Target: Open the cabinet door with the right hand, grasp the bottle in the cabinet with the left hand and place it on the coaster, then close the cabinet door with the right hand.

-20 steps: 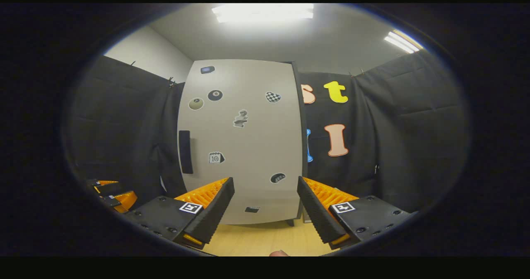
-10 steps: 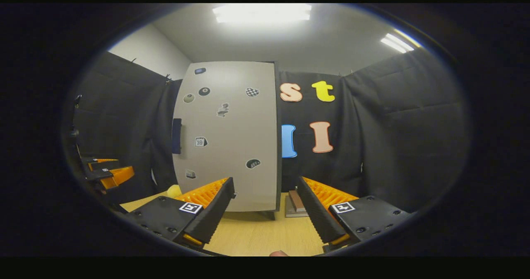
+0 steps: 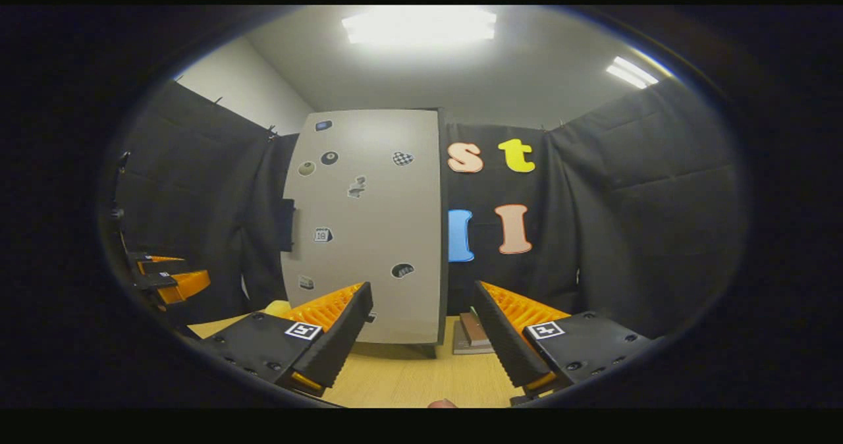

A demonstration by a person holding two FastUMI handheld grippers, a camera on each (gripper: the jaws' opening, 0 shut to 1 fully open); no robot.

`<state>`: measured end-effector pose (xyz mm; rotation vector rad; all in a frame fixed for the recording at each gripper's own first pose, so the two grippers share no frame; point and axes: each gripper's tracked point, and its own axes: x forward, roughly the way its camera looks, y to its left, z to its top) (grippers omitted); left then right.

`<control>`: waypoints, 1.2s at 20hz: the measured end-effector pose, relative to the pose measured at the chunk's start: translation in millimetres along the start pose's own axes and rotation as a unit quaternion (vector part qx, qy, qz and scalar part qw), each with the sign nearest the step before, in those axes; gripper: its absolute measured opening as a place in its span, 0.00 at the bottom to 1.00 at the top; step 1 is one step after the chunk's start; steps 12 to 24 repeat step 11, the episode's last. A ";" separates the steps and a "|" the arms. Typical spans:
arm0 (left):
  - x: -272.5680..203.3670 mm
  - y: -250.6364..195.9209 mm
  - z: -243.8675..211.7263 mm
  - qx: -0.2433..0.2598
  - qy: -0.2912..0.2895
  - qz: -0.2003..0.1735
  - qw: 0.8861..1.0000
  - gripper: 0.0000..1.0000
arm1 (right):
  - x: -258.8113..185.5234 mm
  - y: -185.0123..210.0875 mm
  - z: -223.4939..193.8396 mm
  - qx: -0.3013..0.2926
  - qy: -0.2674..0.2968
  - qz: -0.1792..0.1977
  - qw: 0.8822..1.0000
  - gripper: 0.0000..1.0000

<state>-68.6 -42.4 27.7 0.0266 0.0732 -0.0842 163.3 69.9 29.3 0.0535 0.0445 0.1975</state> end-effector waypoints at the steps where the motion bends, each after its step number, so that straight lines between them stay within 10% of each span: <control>1: -2.4 3.1 0.5 0.000 -0.001 0.003 1.000 0.79 | 1.3 1.4 -0.2 0.000 0.000 0.001 1.000 0.98; 24: -11.5 16.9 2.5 0.005 -0.003 0.014 1.000 0.81 | -2.7 12.2 -7.0 0.000 0.012 -0.003 1.000 0.97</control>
